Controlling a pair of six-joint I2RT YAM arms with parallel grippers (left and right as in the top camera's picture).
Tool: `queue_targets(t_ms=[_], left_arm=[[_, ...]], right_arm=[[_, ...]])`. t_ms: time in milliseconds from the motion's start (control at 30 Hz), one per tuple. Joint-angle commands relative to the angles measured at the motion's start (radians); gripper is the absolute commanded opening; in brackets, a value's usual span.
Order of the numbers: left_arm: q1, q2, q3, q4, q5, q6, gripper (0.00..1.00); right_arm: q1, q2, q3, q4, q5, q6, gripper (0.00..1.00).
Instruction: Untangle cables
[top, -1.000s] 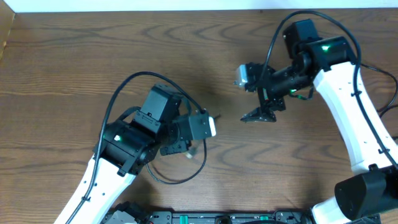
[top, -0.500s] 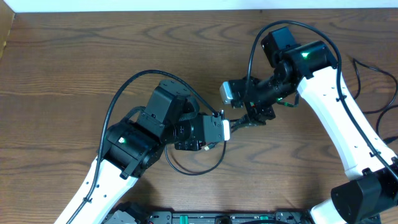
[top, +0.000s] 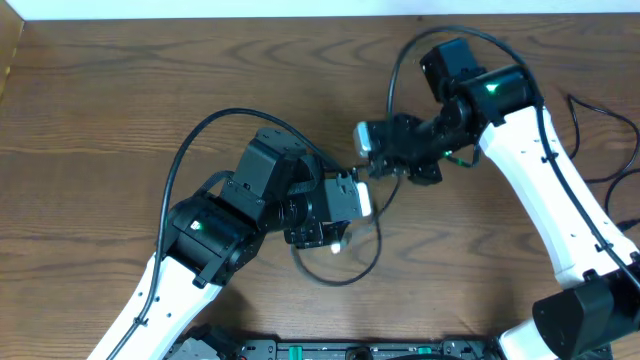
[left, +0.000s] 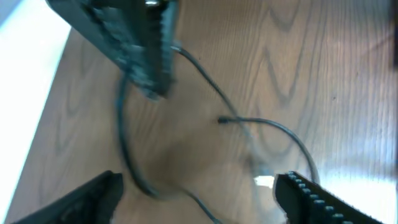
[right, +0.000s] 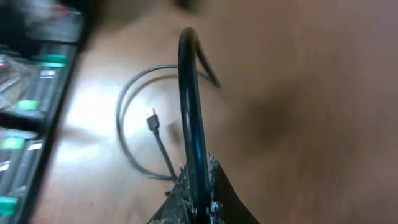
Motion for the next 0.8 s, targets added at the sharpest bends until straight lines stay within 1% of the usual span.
queue_targets(t_ms=[0,100,167,300,400,533,633,767], left_arm=[[-0.003,-0.002,0.009,-0.001,0.009,-0.119,0.94],[-0.003,-0.002,0.009,-0.001,0.009,-0.217,0.96],[-0.003,-0.002,0.009,0.0,0.009,-0.296,0.97],[-0.003,-0.002,0.009,0.0,0.009,-0.42,0.98],[-0.003,-0.002,0.009,-0.001,0.009,-0.444,0.98],[-0.003,-0.002,0.009,-0.002,0.009,-0.444,0.98],[-0.003,-0.002,0.009,-0.001,0.009,-0.444,0.98],[-0.003,-0.002,0.009,-0.002,0.009,-0.444,0.98]], right_arm=[[-0.048,-0.011,0.013,0.094,0.177,0.317,0.01],[-0.097,-0.024,0.013,0.206,0.324,0.553,0.01],[-0.135,-0.044,0.014,0.254,0.41,0.666,0.01],[-0.215,-0.112,0.018,0.317,0.537,0.812,0.01],[-0.286,-0.187,0.019,0.387,0.628,0.937,0.01],[-0.406,-0.294,0.019,0.492,0.647,1.02,0.01],[-0.5,-0.362,0.019,0.566,0.648,1.043,0.01],[-0.606,-0.403,0.019,0.605,0.647,1.053,0.01]])
